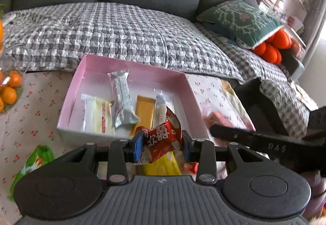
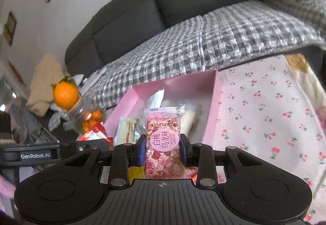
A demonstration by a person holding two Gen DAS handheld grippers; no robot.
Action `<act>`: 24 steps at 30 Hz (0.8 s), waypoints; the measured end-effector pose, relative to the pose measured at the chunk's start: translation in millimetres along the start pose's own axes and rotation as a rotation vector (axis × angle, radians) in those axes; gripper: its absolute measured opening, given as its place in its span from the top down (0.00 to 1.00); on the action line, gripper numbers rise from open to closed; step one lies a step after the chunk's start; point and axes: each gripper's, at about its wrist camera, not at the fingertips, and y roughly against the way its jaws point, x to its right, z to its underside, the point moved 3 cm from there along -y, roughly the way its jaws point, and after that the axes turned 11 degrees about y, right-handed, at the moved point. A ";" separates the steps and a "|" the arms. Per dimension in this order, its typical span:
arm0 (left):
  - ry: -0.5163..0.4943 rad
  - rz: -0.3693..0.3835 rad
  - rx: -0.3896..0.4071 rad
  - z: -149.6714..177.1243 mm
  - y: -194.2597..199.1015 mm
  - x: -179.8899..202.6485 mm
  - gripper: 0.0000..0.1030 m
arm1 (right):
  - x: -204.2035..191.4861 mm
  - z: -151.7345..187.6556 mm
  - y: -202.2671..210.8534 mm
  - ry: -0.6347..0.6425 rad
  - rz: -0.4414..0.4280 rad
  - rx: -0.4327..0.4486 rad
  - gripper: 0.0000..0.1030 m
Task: Organize snacks
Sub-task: 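Carry both packets into the pink box and open both tools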
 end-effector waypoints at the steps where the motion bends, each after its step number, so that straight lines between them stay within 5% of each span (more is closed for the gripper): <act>1: 0.017 0.003 -0.005 -6.4 -7.0 -0.5 0.67 | 1.5 -2.1 -5.3 -0.020 0.003 -0.002 0.69; 10: 0.058 0.015 -0.003 -46.7 -61.5 -4.6 0.67 | 18.2 -12.3 -40.7 -0.167 0.028 0.081 0.69; 24: 0.041 -0.003 0.000 -67.9 -101.5 -10.8 0.66 | 7.2 0.4 -60.3 -0.085 0.091 0.140 0.69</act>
